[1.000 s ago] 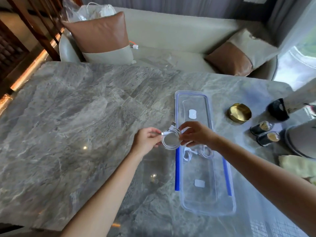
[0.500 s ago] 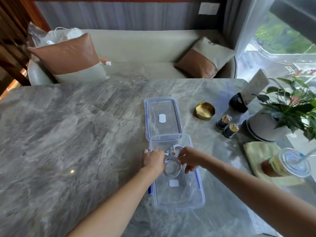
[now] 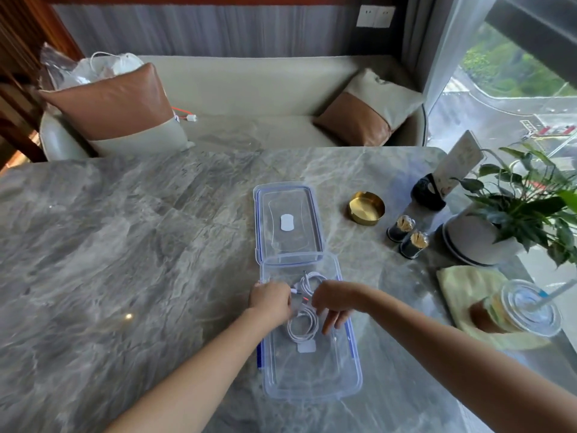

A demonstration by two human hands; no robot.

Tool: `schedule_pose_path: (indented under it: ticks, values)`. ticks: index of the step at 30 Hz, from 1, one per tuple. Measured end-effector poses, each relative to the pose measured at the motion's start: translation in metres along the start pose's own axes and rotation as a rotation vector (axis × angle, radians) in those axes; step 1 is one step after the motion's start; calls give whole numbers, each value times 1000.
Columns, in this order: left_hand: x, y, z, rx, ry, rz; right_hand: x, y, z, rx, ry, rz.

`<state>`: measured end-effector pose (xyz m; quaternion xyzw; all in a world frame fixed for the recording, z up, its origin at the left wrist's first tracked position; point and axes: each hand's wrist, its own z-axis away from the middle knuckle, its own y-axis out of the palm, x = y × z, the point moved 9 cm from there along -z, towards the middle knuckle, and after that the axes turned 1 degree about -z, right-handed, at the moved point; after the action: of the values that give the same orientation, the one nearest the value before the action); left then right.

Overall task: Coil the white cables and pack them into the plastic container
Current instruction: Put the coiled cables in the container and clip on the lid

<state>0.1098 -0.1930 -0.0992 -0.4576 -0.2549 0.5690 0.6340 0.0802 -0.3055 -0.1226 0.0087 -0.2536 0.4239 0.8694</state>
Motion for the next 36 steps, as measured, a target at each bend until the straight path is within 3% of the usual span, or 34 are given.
schedule_pose_path:
  ticks: [2, 4, 7, 9, 11, 15, 26, 31, 36]
  values:
    - [19, -37, -5, -50, -48, 292, 15, -40, 9, -7, -128, -274]
    - [44, -77, -19, -122, -86, 483, 22, -97, 17, -175, -227, -545]
    - [81, -99, -46, -113, -216, 900, 13, -154, 8, -431, -190, -814]
    - [100, -84, -60, -69, -377, 1169, 12, -158, -9, -444, -140, -895]
    - [113, -60, -72, -19, -506, 1293, 15, -155, -27, -427, -107, -932]
    - [118, -31, -94, 39, -622, 1407, 25, -150, -64, -416, -78, -972]
    - [101, -24, -127, 36, -681, 1547, 21, -153, -102, -409, -10, -993]
    - [105, -46, -127, -177, -644, 1636, 15, -168, -87, -464, -106, -1232]
    - [105, -79, -108, -397, -564, 1732, 23, -179, -59, -570, -209, -1240]
